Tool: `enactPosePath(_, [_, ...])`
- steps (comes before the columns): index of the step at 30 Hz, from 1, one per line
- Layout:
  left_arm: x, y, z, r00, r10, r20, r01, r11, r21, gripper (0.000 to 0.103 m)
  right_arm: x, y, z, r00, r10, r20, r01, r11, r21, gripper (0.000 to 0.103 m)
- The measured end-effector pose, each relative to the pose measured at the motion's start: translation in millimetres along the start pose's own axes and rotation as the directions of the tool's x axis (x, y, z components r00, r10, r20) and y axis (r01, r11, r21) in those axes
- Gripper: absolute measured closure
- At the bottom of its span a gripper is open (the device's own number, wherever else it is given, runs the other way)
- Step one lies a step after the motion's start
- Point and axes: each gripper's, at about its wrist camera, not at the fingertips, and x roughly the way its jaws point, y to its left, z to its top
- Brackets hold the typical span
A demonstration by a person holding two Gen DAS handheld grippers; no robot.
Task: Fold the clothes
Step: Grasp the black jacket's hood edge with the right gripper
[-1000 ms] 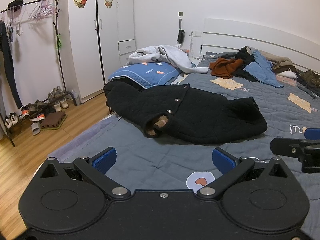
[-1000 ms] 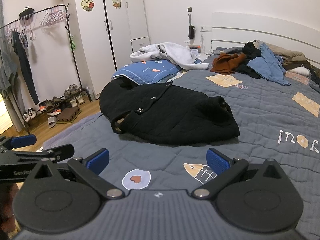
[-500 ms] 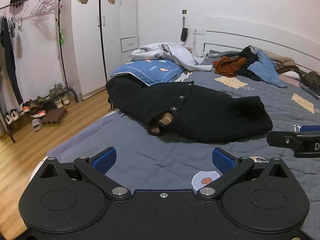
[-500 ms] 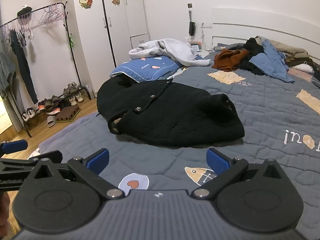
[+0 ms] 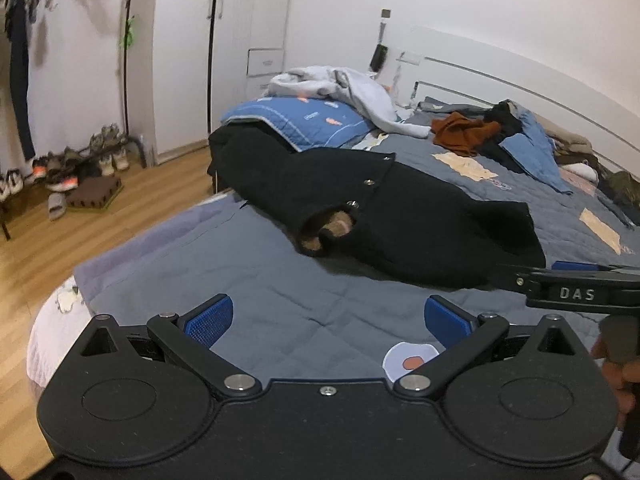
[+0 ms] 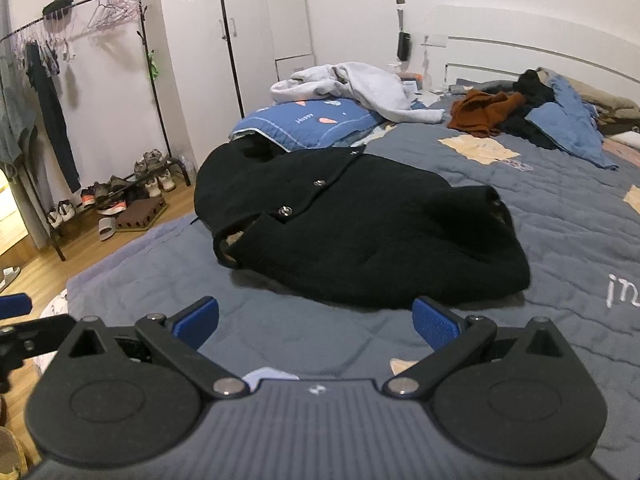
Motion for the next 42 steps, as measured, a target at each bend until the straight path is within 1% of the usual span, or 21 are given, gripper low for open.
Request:
enactPosePath(4, [6.5,4.8,-0.9,0.999,0.035,-0.015,-0.035,0.999,0.006,0.0,22.1,2.3,2.5,1.0,0.013,-0.01,-0.013,1.0,-0.029,0.0])
enactPosePath(6, [7.3,6.5,-0.7,0.999,0.055,-0.002,-0.055,0.999,0.003,0.0,33.5,4.4,3.3,1.0,0.019,-0.014,-0.02,0.998,-0.058,0.0])
enactPosePath(10, [5.0,13.0,2.2,0.997,0.075,0.022,-0.074,0.996,-0.041,0.0,58.8,9.1,3.5,0.999,0.035,-0.026,-0.038,0.992,-0.121,0.0])
enactPosePath(13, [4.3,12.3,2.1,0.994,0.104,0.029,-0.103,0.994,-0.034,0.0,77.5,16.5,3.3,0.998,0.054,-0.042,-0.06,0.985,-0.163,0.001])
enactPosePath(16, [7.6,13.8,2.2,0.995,0.1,0.013,-0.1,0.994,-0.04,0.0,96.0,25.7,3.2,0.996,0.069,-0.052,-0.078,0.976,-0.202,0.002])
enactPosePath(20, [7.5,21.4,3.0,0.994,0.105,0.009,-0.104,0.991,-0.079,0.0,121.9,35.5,3.8,0.995,0.083,-0.061,-0.095,0.964,-0.25,0.002])
enactPosePath(22, [6.9,25.3,3.3,0.995,0.098,0.005,-0.097,0.99,-0.103,0.0,132.6,38.4,2.6,0.995,0.089,-0.044,-0.098,0.958,-0.271,0.002])
enactPosePath(26, [8.2,30.5,2.5,0.995,0.1,-0.003,-0.1,0.988,-0.12,0.0,150.0,41.7,-1.0,0.995,0.099,-0.01,-0.097,0.949,-0.301,0.002])
enactPosePath(31, [8.7,35.4,3.6,0.996,0.085,-0.007,-0.085,0.982,-0.167,0.0,174.5,41.5,-3.8,0.996,0.085,-0.014,-0.085,0.943,-0.323,0.003])
enactPosePath(36, [9.9,33.6,3.2,0.997,0.079,-0.007,-0.079,0.984,-0.159,0.0,196.3,40.4,-5.7,0.997,0.064,-0.037,-0.072,0.94,-0.333,0.015])
enactPosePath(39, [10.0,33.4,1.9,0.997,0.081,-0.01,-0.082,0.985,-0.154,0.0,205.2,38.4,-7.3,0.998,0.042,-0.05,-0.056,0.942,-0.33,0.029])
enactPosePath(41, [9.7,33.3,1.7,0.997,0.082,-0.01,-0.083,0.984,-0.155,0.0,204.9,35.0,-7.2,0.999,0.015,-0.029,-0.024,0.947,-0.319,0.054])
enactPosePath(42, [9.6,32.9,1.4,0.997,0.082,-0.009,-0.083,0.984,-0.156,0.0,202.7,32.0,-6.4,1.0,0.017,-0.02,-0.022,0.954,-0.298,0.061])
